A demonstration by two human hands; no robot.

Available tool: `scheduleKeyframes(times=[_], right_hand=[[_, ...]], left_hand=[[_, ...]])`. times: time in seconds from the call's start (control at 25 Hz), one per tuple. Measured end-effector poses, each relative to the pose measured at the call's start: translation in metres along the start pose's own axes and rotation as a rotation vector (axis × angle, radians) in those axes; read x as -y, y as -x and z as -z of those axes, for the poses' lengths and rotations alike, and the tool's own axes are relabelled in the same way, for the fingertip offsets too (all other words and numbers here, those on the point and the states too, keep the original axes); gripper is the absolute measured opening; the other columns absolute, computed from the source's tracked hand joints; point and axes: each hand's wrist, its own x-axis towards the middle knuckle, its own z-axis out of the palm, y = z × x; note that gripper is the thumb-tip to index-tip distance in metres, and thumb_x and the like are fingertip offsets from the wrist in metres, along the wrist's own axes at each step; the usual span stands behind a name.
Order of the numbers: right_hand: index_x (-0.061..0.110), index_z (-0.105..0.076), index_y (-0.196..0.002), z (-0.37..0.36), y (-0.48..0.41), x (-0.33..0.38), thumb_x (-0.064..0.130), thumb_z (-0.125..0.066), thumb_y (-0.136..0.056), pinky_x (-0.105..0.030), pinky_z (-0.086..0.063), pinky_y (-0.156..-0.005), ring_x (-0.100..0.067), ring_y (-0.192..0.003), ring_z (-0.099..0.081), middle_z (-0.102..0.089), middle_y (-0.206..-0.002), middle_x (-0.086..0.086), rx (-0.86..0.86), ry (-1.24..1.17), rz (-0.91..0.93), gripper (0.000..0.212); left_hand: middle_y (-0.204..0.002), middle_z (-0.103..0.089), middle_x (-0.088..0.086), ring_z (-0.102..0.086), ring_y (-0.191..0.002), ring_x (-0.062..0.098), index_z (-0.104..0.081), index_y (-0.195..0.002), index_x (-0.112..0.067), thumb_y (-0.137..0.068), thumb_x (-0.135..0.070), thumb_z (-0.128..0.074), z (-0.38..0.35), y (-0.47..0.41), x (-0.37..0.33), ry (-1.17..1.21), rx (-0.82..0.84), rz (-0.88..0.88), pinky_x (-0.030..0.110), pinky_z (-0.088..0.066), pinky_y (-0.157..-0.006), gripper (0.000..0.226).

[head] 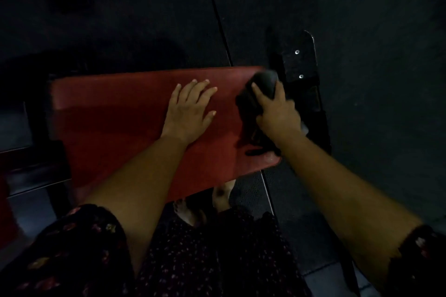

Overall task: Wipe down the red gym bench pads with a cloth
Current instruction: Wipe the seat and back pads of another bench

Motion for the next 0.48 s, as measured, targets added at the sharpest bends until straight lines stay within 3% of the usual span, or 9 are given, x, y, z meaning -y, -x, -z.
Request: scheduleKeyframes(times=[0.12, 0.32, 0.48], right_hand=[[0.054, -0.003, -0.147, -0.040, 0.063, -0.024, 0.027, -0.052, -0.092, -0.046, -0.049, -0.082, -0.040, -0.111, -0.045, 0.005, -0.160, -0.009, 0.109, 0.002, -0.052, 0.079], [0.060, 0.003, -0.144, -0.085, 0.138, -0.054, 0.034, -0.049, -0.097, -0.046, -0.046, -0.091, -0.034, -0.121, -0.039, 0.010, -0.160, -0.002, 0.290, -0.036, -0.175, 0.075], [0.055, -0.019, -0.146, -0.120, 0.177, -0.079, 0.036, -0.055, -0.091, -0.040, -0.050, -0.091, -0.030, -0.120, -0.049, -0.023, -0.152, -0.005, 0.462, -0.220, -0.316, 0.068]], left_hand=[[-0.159, -0.026, 0.001, -0.013, -0.149, 0.024, -0.035, -0.149, -0.024, -0.095, -0.040, -0.053, -0.008, 0.001, -0.026, 0.031, 0.026, 0.003, 0.047, -0.002, -0.120, 0.060], [-0.164, 0.003, -0.004, 0.008, -0.150, 0.020, -0.011, -0.155, -0.032, -0.098, -0.049, -0.041, -0.027, 0.006, -0.055, -0.096, 0.277, -0.122, 0.048, 0.007, -0.120, 0.067], [-0.163, 0.009, -0.003, 0.009, -0.150, 0.021, -0.009, -0.156, -0.030, -0.098, -0.048, -0.043, -0.028, 0.010, -0.051, -0.126, 0.231, -0.127, 0.046, 0.004, -0.121, 0.070]])
